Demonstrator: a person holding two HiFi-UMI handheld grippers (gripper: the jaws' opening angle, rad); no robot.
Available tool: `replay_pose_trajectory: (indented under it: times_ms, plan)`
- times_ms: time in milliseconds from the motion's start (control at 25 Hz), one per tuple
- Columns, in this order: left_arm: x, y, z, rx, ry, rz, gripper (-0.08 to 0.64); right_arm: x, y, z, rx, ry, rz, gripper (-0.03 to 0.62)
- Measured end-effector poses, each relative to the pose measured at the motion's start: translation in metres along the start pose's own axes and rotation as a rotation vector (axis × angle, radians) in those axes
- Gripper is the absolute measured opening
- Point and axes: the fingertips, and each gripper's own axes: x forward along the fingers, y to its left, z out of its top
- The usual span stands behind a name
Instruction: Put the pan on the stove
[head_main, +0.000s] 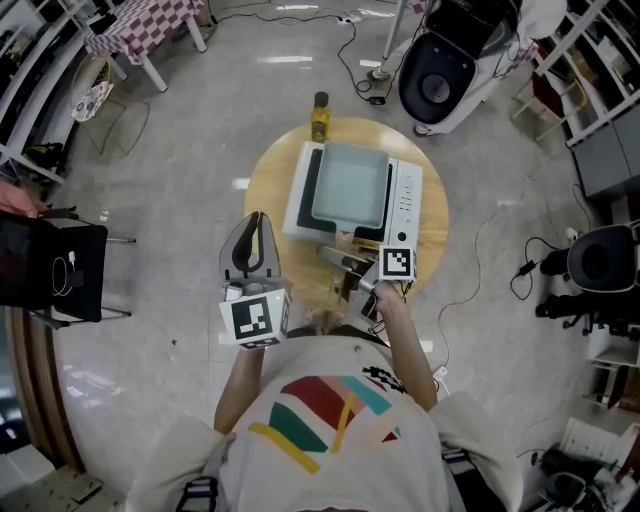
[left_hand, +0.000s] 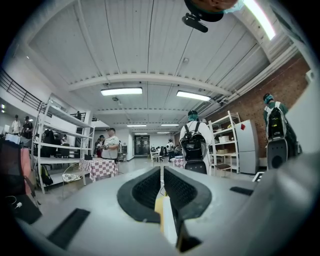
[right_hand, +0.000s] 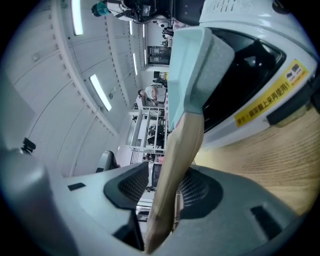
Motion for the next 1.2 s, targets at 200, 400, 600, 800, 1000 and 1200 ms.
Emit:
replay_pose_trajectory:
  times_ms: [200, 400, 600, 800, 1000, 1200]
  plan:
    - [0.004, -0.012, 0.002, 0.004, -0.001, -0.039, 0.018, -0.014, -0.004, 0.002, 0.004, -0.038, 0.005, 0.147]
    - [0.009, -0.024, -0.002, 0.002, -0.006, -0.073, 0.018, -0.030, -0.007, 0.005, 0.009, -0.082, 0.021, 0.147]
    - [0.014, -0.038, 0.002, 0.003, -0.004, -0.110, 0.018, -0.049, -0.010, 0.010, 0.003, -0.126, -0.006, 0.147]
    - [0.018, -0.049, 0.001, -0.010, -0.017, -0.142, 0.018, -0.065, -0.018, 0.009, 0.021, -0.134, -0.069, 0.136]
    - [0.018, -0.053, 0.001, -0.006, -0.015, -0.150, 0.018, -0.096, -0.023, 0.040, -0.132, -0.199, -0.310, 0.074]
    - [0.019, -0.054, 0.003, -0.007, -0.020, -0.153, 0.018, -0.123, 0.025, 0.089, -0.348, -0.385, -0.413, 0.020]
